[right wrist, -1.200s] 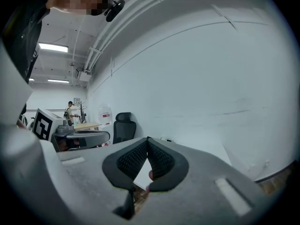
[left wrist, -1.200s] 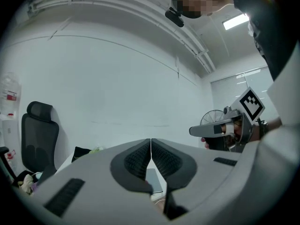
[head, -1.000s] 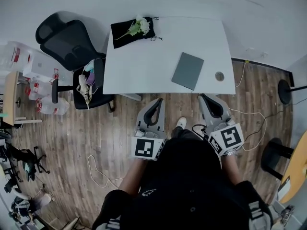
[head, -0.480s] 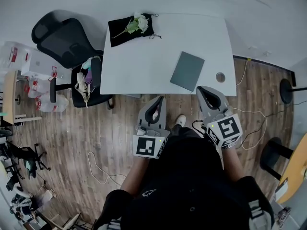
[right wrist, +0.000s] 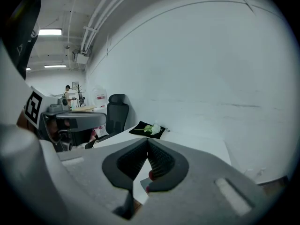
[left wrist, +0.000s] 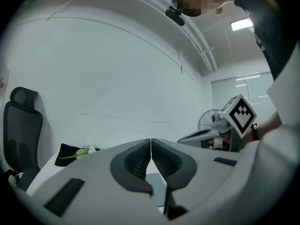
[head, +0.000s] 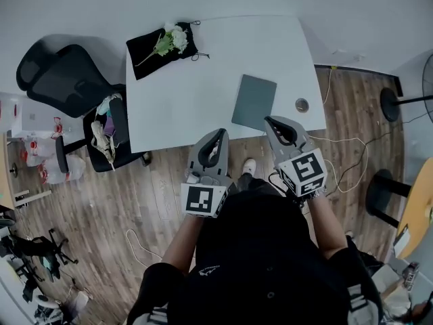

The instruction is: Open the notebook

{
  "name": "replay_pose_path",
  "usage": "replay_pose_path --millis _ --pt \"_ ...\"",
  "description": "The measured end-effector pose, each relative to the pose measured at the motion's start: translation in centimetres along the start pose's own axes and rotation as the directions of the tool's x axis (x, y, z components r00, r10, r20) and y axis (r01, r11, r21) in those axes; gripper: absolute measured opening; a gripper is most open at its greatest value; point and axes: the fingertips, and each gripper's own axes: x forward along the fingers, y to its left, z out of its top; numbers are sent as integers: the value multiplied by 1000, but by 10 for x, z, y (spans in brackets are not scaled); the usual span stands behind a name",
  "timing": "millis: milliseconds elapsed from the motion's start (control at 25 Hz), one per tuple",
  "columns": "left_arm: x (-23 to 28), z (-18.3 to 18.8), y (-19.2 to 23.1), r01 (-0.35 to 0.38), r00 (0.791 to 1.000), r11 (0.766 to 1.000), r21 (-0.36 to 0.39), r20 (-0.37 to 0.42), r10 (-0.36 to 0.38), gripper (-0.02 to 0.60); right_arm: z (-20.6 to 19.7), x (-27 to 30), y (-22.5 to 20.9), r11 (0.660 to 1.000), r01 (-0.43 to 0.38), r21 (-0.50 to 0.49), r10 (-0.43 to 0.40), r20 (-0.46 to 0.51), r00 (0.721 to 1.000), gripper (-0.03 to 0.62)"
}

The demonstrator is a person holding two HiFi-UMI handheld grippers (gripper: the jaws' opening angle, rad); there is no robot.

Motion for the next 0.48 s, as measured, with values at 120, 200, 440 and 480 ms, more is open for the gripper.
replay_pose_path --millis 120,200,440,480 --pt "15 3 12 45 999 999 -4 -6 -45 8 -10 24 -3 1000 29 4 -29 -48 998 5" --pt "22 -2 23 70 997 997 23 -45 -69 8 -13 40 -2 999 41 22 -39 -69 997 5" --pt "46 5 43 130 991 991 8 -39 -130 8 -36 82 1 996 53 71 -41 -160 986 5" --pt "49 5 45 139 989 990 6 -46 -139 8 -42 88 1 995 56 77 -41 -181 983 5"
